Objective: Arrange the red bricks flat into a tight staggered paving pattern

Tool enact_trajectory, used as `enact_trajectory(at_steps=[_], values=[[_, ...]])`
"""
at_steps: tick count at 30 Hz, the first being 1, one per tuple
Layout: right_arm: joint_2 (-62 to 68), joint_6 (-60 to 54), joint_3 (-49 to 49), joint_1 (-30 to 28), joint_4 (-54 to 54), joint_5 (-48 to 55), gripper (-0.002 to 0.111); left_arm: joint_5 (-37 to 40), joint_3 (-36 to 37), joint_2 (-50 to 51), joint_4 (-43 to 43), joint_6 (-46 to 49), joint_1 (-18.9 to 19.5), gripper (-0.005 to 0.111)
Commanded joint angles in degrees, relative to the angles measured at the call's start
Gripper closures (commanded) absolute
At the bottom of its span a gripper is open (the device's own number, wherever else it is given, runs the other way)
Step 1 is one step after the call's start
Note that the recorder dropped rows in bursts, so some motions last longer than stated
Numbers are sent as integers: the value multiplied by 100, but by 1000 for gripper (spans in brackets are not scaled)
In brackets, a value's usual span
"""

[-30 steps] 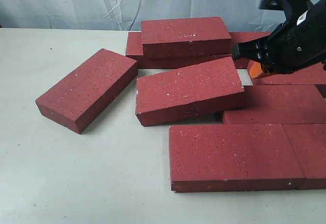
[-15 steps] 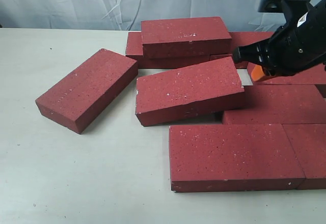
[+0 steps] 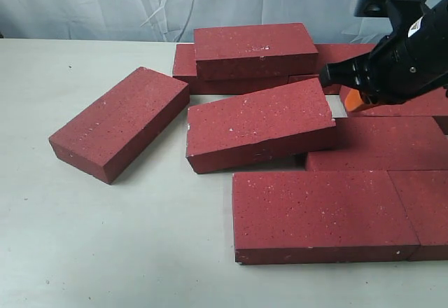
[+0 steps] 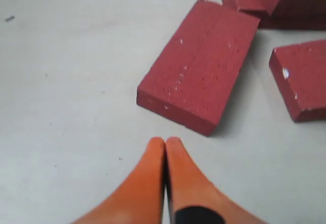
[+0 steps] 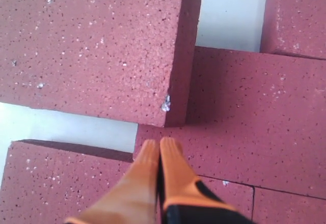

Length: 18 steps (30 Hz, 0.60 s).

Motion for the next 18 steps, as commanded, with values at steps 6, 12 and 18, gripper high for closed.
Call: enact_trajectory(at_steps=[6,12,18], values=[[-27,-51,24,0,-72,-61,109,-149,-168,1379,-607,232,14,107],[-27,-51,24,0,-29,-63,109,-227,-168,1433,-800,232,14,107],[-27,-64,24,0,191,-76,109,245,-168,1433,-981,418,3,107]])
